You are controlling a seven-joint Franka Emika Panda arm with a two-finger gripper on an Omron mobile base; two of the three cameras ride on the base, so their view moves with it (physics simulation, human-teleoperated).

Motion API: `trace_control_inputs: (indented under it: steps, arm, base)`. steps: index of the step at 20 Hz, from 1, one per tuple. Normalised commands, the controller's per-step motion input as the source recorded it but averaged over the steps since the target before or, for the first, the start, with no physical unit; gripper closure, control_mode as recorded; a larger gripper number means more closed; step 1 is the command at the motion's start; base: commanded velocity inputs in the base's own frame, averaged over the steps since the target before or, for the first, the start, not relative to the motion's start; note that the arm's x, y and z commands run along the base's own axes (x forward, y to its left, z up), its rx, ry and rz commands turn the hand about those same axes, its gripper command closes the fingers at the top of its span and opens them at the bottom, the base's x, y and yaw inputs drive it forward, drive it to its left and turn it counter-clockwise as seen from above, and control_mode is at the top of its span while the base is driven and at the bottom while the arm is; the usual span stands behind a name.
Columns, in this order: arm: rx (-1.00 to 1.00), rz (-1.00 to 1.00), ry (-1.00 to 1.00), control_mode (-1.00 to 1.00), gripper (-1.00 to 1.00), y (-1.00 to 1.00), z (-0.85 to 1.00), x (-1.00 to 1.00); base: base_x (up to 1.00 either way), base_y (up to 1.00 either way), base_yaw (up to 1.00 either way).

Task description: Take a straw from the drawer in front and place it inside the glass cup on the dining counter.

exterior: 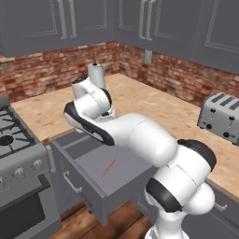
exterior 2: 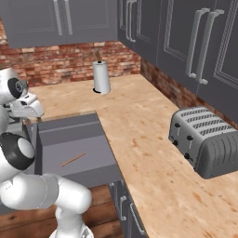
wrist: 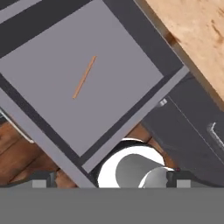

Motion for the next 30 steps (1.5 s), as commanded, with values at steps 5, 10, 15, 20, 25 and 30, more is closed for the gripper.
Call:
trace_control_inputs:
  steps: [5,10,15,20,25,30]
  arm:
    - [0.1,-0.17,0.0,-1.0,-1.0,-0.01,-0.46,0.13]
    - [0.01,-0.11,-0.03,-1.0,-1.0,-0.02,-0.31,0.22]
    - [0.01,-0.08,-0.07,-1.0,-1.0,-0.15,-0.34,0.22]
    - [0.04,-0.07,-0.06,-1.0,-1.0,-0.29,-0.33,0.11]
    - [0.1,-0.07,-0.03,-1.0,-1.0,-0.27,-0.46,0.13]
    - [0.1,-0.04,-0.04,-1.0,-1.0,-0.08,-0.48,0.0]
  base:
    - [0.0,0.0,0.0]
    - [0.0,0.0,0.0]
    - [0.0,0.0,0.0]
    - [0.0,0.0,0.0]
    - [0.0,0.0,0.0]
    - [0.0,0.0,0.0]
